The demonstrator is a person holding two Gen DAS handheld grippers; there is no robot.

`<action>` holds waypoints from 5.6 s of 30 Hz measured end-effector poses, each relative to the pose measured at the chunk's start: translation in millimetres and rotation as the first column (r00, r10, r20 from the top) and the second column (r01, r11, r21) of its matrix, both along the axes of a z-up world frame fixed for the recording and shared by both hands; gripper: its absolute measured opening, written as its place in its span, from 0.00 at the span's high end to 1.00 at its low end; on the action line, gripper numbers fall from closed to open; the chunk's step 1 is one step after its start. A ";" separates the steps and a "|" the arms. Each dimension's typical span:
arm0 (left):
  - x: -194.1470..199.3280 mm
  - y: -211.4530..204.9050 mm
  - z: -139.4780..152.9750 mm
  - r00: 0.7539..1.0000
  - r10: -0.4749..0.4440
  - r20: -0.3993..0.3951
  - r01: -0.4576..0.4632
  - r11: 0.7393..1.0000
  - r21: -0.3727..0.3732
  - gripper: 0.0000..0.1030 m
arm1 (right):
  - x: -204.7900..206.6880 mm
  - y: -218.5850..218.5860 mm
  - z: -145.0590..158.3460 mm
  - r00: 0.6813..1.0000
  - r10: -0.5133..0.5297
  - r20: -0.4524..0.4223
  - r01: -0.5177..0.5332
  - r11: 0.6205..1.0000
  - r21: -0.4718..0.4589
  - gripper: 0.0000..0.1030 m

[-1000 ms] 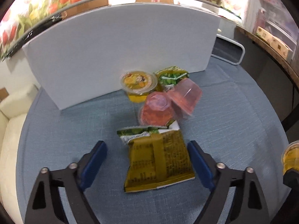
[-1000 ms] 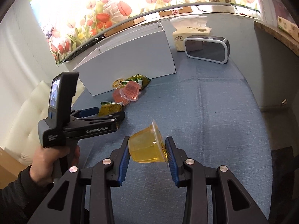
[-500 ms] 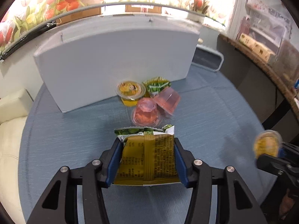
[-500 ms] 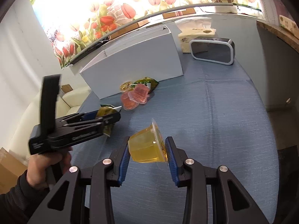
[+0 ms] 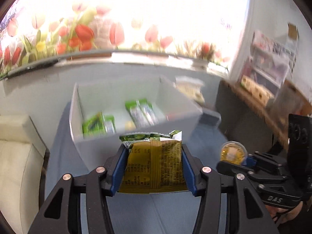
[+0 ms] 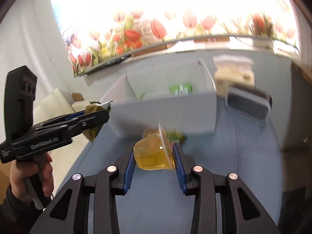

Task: Organize snacks
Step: 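Lower the brown packet and orange cup into the white box and open both tools, then grasp a pink jelly cup with the right tool, then grasp the second pink jelly cup with the left tool while the right tool holds its cup, then lower both pink jelly cups into the white box and open both tools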

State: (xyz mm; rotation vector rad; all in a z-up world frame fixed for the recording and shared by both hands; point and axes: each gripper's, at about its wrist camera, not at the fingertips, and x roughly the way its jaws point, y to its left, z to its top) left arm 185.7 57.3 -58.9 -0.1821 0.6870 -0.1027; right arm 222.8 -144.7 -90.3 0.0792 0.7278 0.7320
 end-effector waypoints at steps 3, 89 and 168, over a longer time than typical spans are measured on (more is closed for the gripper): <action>33.0 13.0 16.1 1.000 0.005 0.008 -0.005 1.000 -0.027 0.44 | 37.0 21.3 23.2 0.999 -0.003 0.037 0.003 1.000 -0.020 0.61; -133.7 1.8 -71.4 0.996 0.064 -0.066 -0.058 0.995 0.081 0.00 | 50.6 40.2 -110.1 0.983 -0.097 -0.154 0.112 0.989 0.093 0.66; 162.9 60.4 -9.9 0.998 0.014 -0.069 -0.017 0.999 -0.040 0.63 | 192.5 64.1 22.1 0.997 -0.075 0.037 0.077 0.995 -0.066 0.66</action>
